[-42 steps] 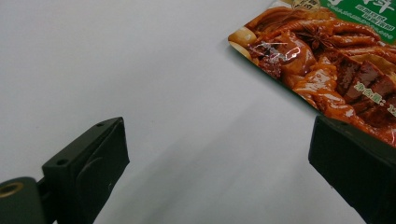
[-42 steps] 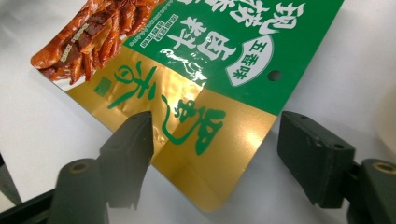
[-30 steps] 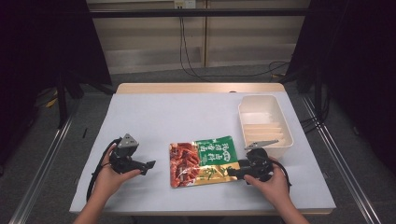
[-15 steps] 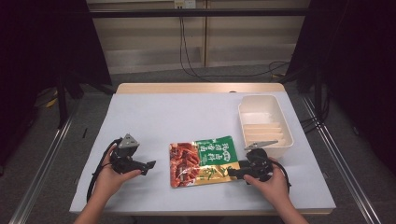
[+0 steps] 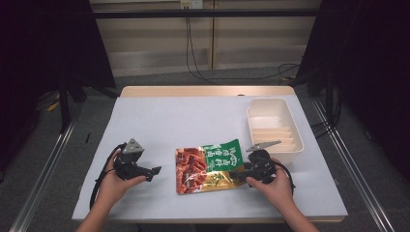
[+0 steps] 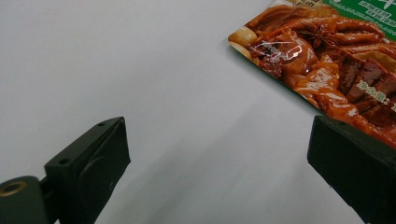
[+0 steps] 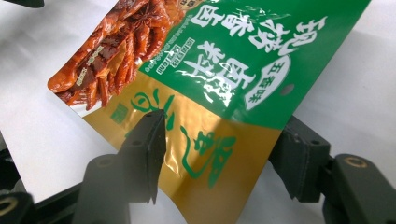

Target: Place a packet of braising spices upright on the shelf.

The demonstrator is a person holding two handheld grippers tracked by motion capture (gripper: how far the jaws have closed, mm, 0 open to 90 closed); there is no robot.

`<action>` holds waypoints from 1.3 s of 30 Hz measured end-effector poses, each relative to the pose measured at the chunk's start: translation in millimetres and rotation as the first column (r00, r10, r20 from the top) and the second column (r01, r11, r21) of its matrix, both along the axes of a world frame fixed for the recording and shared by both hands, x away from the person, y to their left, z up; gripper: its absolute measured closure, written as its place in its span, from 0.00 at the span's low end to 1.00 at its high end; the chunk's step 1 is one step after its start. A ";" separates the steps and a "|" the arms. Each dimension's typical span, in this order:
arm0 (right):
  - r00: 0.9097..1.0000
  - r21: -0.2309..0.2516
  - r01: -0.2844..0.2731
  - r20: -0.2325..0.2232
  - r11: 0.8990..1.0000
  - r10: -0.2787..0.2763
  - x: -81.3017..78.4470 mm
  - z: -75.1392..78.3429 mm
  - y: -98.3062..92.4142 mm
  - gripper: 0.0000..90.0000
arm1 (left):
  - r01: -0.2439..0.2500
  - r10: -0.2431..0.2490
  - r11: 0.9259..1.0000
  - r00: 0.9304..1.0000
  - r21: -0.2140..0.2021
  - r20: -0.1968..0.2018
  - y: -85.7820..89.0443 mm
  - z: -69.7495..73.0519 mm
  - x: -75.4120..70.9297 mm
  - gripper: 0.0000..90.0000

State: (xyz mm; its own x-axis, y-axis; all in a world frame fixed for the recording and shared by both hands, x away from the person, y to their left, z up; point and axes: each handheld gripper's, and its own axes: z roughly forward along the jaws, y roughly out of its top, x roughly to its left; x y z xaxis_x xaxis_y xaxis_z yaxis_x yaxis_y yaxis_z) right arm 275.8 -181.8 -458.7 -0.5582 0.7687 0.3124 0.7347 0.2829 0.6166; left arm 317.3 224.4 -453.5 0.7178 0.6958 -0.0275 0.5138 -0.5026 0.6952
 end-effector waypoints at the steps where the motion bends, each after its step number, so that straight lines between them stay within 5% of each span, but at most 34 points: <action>1: 1.000 -0.003 0.001 -0.001 1.000 -0.001 1.0 0.8 1.1 0.46 | 0.001 -0.001 1.000 1.000 0.002 -0.001 0.2 -0.1 0.1 0.06; 14: 1.000 -0.047 -0.002 -0.001 0.999 0.002 15.3 6.9 10.9 0.62 | -0.001 0.001 1.000 1.000 0.009 -0.009 -0.3 -0.9 0.4 0.07; 25: 0.998 -0.107 0.016 -0.063 0.994 -0.023 28.8 7.1 16.8 0.95 | -0.004 0.004 1.000 1.000 0.013 -0.005 0.8 -1.5 0.7 0.07; 39: 0.995 -0.116 -0.069 -0.085 0.991 0.059 41.8 59.3 28.7 1.00 | -0.005 0.005 1.000 1.000 0.013 0.001 1.7 -1.1 1.2 0.08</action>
